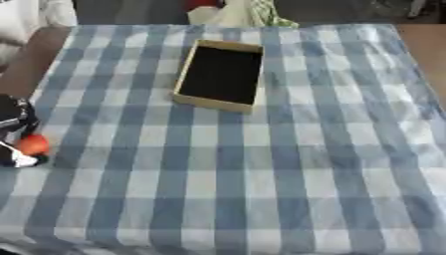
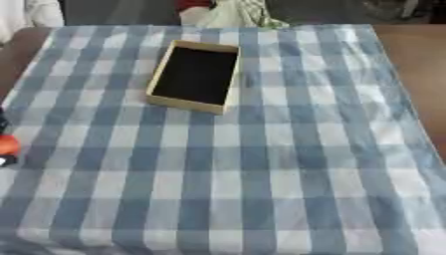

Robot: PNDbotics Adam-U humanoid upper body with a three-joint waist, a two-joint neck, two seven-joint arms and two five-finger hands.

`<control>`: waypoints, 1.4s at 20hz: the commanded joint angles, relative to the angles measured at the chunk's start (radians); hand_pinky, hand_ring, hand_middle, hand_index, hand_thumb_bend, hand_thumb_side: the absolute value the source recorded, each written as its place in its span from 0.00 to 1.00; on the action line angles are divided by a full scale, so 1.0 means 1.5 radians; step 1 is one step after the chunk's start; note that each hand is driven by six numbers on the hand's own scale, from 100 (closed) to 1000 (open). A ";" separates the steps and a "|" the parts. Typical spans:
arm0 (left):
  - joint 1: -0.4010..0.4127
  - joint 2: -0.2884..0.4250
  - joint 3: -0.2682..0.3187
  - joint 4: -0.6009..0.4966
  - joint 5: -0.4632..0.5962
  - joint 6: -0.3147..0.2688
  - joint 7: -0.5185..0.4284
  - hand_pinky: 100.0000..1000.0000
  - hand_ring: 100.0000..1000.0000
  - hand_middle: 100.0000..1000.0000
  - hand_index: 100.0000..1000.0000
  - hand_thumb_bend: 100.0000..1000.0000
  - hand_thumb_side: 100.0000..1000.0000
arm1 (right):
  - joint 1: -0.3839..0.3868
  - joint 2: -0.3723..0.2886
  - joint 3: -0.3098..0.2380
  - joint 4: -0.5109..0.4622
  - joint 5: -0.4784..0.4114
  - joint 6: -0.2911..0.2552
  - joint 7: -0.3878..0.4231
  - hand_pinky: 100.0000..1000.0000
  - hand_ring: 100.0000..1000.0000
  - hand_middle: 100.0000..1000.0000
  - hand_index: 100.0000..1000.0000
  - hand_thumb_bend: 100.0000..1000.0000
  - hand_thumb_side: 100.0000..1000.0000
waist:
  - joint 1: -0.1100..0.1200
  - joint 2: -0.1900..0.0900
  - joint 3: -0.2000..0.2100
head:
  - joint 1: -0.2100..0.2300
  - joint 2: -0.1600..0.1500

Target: Pick up objects on the table and place them in the box.

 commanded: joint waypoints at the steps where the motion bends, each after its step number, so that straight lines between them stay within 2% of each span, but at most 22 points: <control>1: -0.009 0.018 0.003 0.000 -0.006 0.001 0.011 0.00 0.13 0.13 0.25 0.37 0.43 | -0.006 -0.013 -0.006 -0.014 -0.003 0.003 -0.001 0.72 0.73 0.67 0.75 0.00 0.58 | 0.000 -0.007 0.000 | 0.002 0.004; 3: -0.009 0.018 0.003 0.002 -0.002 -0.001 0.009 0.00 0.13 0.13 0.25 0.37 0.43 | -0.006 -0.013 -0.007 -0.014 -0.003 0.003 -0.002 0.72 0.73 0.67 0.75 0.00 0.58 | 0.000 -0.007 0.000 | 0.002 0.004; 4: -0.008 0.016 0.002 0.003 0.002 -0.005 0.003 0.00 0.09 0.09 0.11 0.30 0.41 | -0.006 -0.013 -0.007 -0.014 -0.003 0.004 -0.002 0.72 0.73 0.66 0.75 0.00 0.58 | 0.001 -0.007 0.000 | 0.002 0.004; 6: -0.007 0.015 0.002 0.001 0.017 -0.015 -0.015 0.00 0.03 0.00 0.06 0.30 0.39 | -0.006 -0.013 -0.007 -0.014 -0.002 0.006 -0.003 0.72 0.73 0.66 0.75 0.00 0.58 | 0.000 -0.008 -0.001 | 0.002 0.004; 11: -0.008 0.017 0.006 -0.022 0.051 -0.034 -0.050 0.00 0.00 0.00 0.03 0.28 0.36 | -0.005 -0.012 -0.007 -0.014 -0.002 0.008 -0.005 0.72 0.73 0.66 0.75 0.00 0.59 | 0.000 -0.009 0.000 | 0.002 0.004; 20: -0.009 0.021 0.014 -0.041 0.084 -0.037 -0.086 0.00 0.02 0.00 0.05 0.23 0.33 | -0.003 -0.011 -0.009 -0.014 0.001 0.011 -0.006 0.72 0.73 0.66 0.75 0.00 0.58 | 0.001 -0.010 0.000 | 0.001 0.004; 21: -0.009 0.022 0.016 -0.043 0.087 -0.032 -0.086 0.00 0.12 0.07 0.11 0.19 0.31 | -0.003 -0.012 -0.009 -0.014 0.001 0.011 -0.005 0.72 0.73 0.66 0.74 0.00 0.58 | 0.001 -0.010 0.000 | 0.001 0.004; 22: -0.007 0.024 0.019 -0.047 0.091 -0.026 -0.086 0.00 0.16 0.11 0.14 0.19 0.30 | -0.003 -0.012 -0.009 -0.014 0.002 0.012 -0.005 0.72 0.73 0.66 0.74 0.00 0.58 | 0.001 -0.010 0.000 | 0.000 0.004; 23: -0.004 0.026 0.021 -0.052 0.098 -0.024 -0.089 0.16 0.35 0.29 0.41 0.22 0.32 | -0.002 -0.013 -0.009 -0.014 0.002 0.012 -0.005 0.72 0.73 0.66 0.74 0.00 0.58 | 0.001 -0.010 0.000 | -0.001 0.004; 24: -0.002 0.029 0.023 -0.060 0.105 -0.024 -0.095 0.18 0.37 0.31 0.44 0.23 0.34 | -0.002 -0.013 -0.009 -0.014 0.003 0.011 -0.005 0.72 0.73 0.66 0.74 0.00 0.58 | 0.001 -0.010 0.000 | -0.001 0.004; 25: -0.001 0.034 0.025 -0.069 0.108 -0.025 -0.103 0.37 0.50 0.44 0.65 0.30 0.40 | -0.002 -0.014 -0.009 -0.014 0.003 0.011 -0.005 0.72 0.73 0.66 0.74 0.00 0.58 | 0.001 -0.011 0.001 | -0.002 0.004; 26: 0.001 0.040 0.027 -0.077 0.106 -0.026 -0.113 0.48 0.61 0.54 0.76 0.35 0.44 | -0.002 -0.014 -0.009 -0.014 0.004 0.011 -0.005 0.72 0.73 0.65 0.74 0.00 0.58 | 0.001 -0.011 0.001 | -0.002 0.004; 27: 0.002 0.045 0.032 -0.084 0.102 -0.023 -0.121 0.52 0.67 0.60 0.83 0.39 0.48 | -0.002 -0.014 -0.009 -0.014 0.004 0.011 -0.004 0.72 0.73 0.65 0.74 0.00 0.58 | 0.001 -0.011 0.002 | -0.002 0.004; 28: 0.003 0.048 0.036 -0.090 0.095 -0.019 -0.125 0.53 0.69 0.61 0.85 0.41 0.49 | -0.002 -0.014 -0.009 -0.014 0.004 0.011 -0.004 0.72 0.73 0.65 0.74 0.00 0.58 | 0.001 -0.011 0.003 | -0.002 0.004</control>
